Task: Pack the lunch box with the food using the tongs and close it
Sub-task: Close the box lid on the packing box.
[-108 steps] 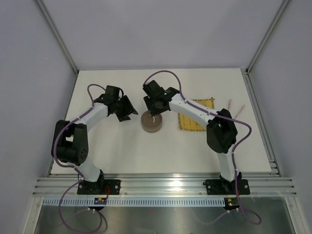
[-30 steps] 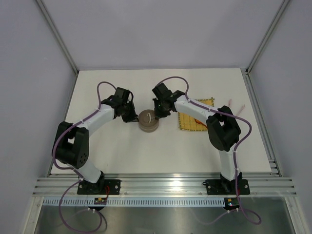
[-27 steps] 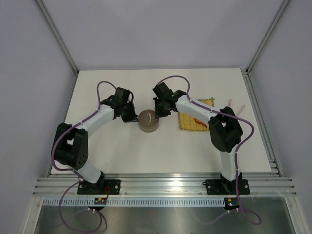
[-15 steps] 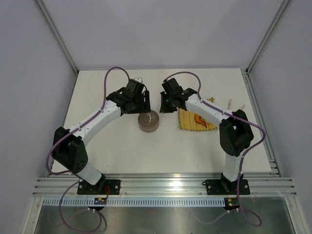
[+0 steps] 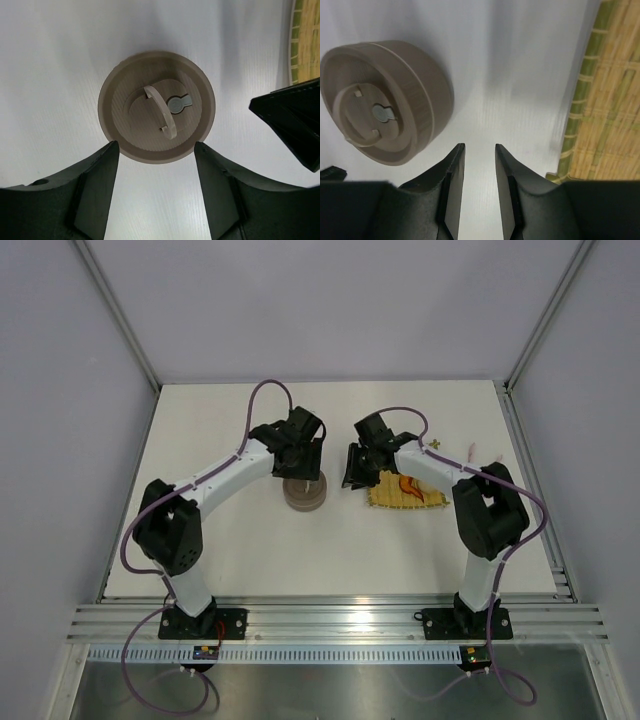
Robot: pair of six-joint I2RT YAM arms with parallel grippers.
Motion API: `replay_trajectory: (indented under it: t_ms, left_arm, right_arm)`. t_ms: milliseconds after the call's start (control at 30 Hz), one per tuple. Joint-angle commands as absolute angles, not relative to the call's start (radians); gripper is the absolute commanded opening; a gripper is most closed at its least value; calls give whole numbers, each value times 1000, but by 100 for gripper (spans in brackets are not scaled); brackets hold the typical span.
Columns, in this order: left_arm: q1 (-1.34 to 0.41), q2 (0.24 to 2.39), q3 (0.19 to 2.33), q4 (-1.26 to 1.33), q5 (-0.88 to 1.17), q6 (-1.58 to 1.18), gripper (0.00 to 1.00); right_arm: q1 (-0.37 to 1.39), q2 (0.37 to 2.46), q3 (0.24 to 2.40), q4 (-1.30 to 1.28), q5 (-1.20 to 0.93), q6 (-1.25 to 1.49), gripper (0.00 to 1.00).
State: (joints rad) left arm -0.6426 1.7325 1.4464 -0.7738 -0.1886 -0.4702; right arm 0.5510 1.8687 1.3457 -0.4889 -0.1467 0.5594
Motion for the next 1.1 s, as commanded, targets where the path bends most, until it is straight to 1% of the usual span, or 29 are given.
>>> replay_trajectory:
  t_ms: [0, 100, 133, 267, 333, 433, 567, 700, 833, 1000, 1067]
  left_arm:
    - [-644, 1761, 1488, -765, -166, -440, 63]
    - [-649, 1788, 1500, -764, -166, -431, 59]
    - [-650, 1793, 1503, -765, -170, -426, 56]
    - [-652, 1821, 1522, -762, -166, -413, 49]
    - [-652, 1830, 1528, -759, -163, -407, 49]
    - [-652, 1839, 1529, -756, -163, -400, 45]
    - [-652, 1853, 1531, -755, -158, -393, 37]
    - [-650, 1858, 1523, -742, -137, -380, 25]
    - [-652, 1865, 1519, -741, -127, -377, 23]
    - [-650, 1861, 1503, -730, -127, -374, 18]
    - [-652, 1862, 1503, -730, -129, -374, 12]
  right_arm:
    - [522, 1792, 1304, -448, -184, 583, 38]
    - [520, 1779, 1286, -442, -186, 580, 38]
    - [520, 1778, 1281, -436, -189, 583, 38]
    - [520, 1775, 1269, -417, -202, 591, 38]
    - [520, 1776, 1269, -416, -207, 591, 38]
    - [520, 1787, 1276, -407, -235, 583, 38]
    - [523, 1810, 1289, -402, -275, 571, 39]
    - [523, 1816, 1287, -393, -293, 572, 39]
    - [523, 1815, 1281, -388, -298, 571, 39]
    - [523, 1815, 1279, -380, -310, 571, 39]
    - [526, 1819, 1282, -379, -319, 571, 39]
